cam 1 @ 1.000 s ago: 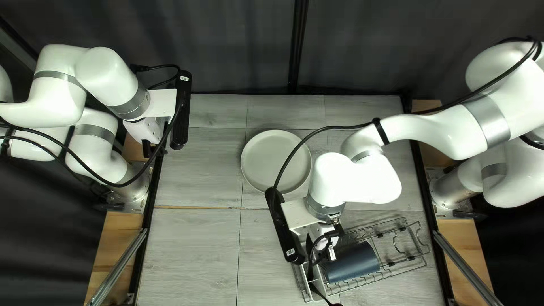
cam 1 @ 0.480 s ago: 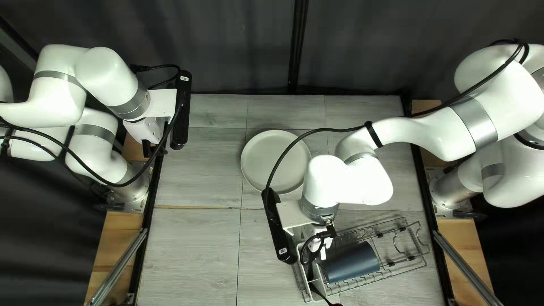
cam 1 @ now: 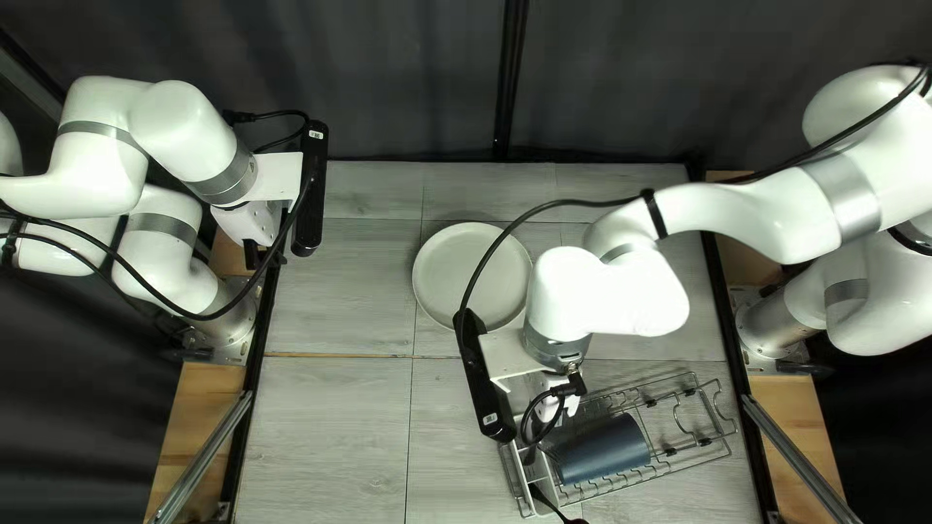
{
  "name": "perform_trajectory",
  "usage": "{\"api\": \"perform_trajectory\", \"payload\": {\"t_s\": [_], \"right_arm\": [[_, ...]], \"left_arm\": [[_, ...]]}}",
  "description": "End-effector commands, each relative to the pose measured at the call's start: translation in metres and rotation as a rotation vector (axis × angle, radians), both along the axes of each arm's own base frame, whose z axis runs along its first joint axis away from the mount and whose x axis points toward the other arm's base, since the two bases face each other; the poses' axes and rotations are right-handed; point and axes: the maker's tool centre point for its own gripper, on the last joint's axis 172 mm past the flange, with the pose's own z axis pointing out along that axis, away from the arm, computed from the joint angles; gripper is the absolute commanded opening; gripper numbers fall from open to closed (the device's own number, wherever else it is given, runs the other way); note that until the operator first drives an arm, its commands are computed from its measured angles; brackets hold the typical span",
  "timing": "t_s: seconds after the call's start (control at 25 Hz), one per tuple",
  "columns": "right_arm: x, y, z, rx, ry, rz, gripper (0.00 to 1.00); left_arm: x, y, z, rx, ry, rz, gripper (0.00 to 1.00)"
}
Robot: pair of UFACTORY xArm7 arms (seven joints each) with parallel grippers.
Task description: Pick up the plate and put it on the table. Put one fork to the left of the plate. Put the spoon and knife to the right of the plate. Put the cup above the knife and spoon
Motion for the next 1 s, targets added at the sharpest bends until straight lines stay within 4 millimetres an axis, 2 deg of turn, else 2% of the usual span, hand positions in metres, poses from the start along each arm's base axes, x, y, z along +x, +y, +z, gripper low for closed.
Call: {"api": "perform_trajectory", "payload": {"t_s": [0.04,0.4,0.6,0.68,0.8,1.0], "right_arm": [[-0.005,-0.003,0.024,0.002,0.006,-0.007,0.00],[-0.018,-0.020,0.049,0.005,0.000,-0.043,0.00],[-0.028,-0.028,0.082,-0.007,0.003,-0.059,0.00],[-0.039,-0.039,0.094,-0.018,-0.001,-0.078,0.00],[-0.050,-0.058,0.099,-0.021,-0.010,-0.113,0.00],[-0.061,-0.105,0.097,-0.005,-0.025,-0.204,0.00]], "left_arm": [[0.000,0.000,0.000,0.000,0.000,0.000,1.00],[0.000,0.000,0.000,0.000,0.000,0.000,1.00],[0.000,0.000,0.000,0.000,0.000,0.000,1.00],[0.000,0.000,0.000,0.000,0.000,0.000,1.00],[0.000,0.000,0.000,0.000,0.000,0.000,1.00],[0.000,0.000,0.000,0.000,0.000,0.000,1.00]]}}
